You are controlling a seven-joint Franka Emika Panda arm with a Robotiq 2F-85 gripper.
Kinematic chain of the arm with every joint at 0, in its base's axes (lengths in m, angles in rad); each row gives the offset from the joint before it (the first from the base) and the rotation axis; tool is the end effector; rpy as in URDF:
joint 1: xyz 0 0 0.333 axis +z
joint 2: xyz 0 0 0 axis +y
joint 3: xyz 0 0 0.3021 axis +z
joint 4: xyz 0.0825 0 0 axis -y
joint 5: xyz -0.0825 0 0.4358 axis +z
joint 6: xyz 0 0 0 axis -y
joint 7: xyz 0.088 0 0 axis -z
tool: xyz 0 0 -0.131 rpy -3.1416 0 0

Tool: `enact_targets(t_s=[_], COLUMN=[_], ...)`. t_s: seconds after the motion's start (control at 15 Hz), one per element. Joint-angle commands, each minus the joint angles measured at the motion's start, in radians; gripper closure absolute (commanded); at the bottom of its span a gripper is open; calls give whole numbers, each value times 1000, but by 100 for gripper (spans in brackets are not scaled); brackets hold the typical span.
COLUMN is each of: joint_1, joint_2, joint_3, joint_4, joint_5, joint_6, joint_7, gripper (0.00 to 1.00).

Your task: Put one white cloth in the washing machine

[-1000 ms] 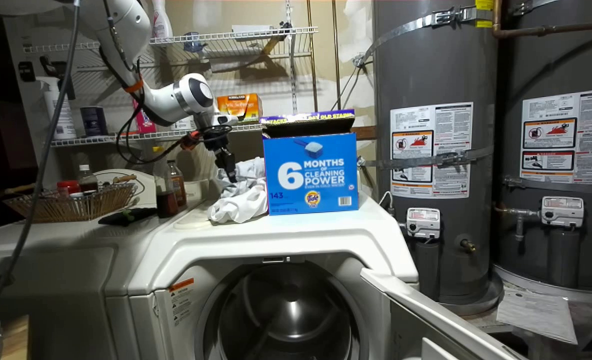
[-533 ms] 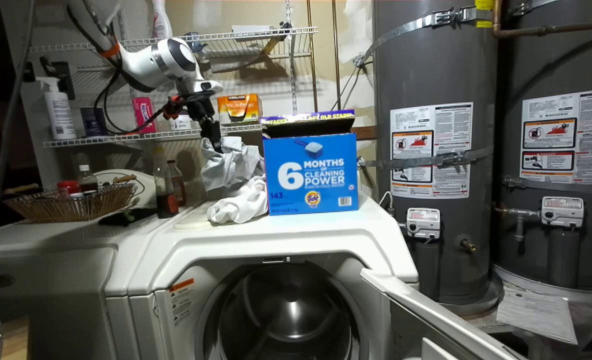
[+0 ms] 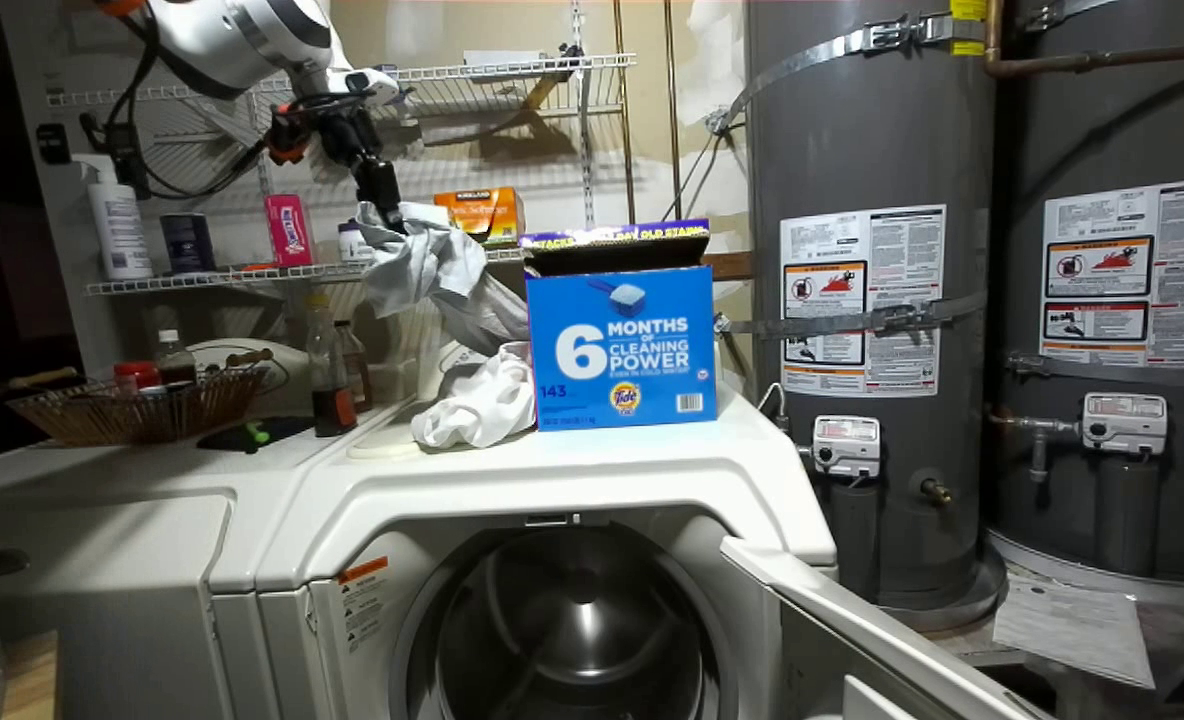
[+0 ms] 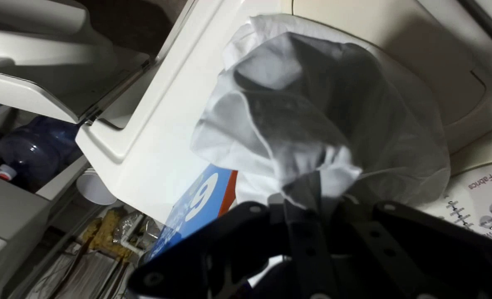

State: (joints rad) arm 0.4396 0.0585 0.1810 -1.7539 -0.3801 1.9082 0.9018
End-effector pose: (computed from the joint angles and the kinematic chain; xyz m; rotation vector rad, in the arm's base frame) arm 0.5458 0.3448 0.4904 2.9052 -0.2511 0.4624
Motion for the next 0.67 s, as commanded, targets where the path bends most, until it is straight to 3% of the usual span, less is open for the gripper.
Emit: enact_targets(t_s=[0.0, 0.6], joint_1=[-62, -227], joint_2=[-198, -544], joint_3=[44, 74], joint_4=[-183, -498], joint_5=[52, 65], joint_6=[40, 129], joint_7=[33, 242], gripper=[99, 99])
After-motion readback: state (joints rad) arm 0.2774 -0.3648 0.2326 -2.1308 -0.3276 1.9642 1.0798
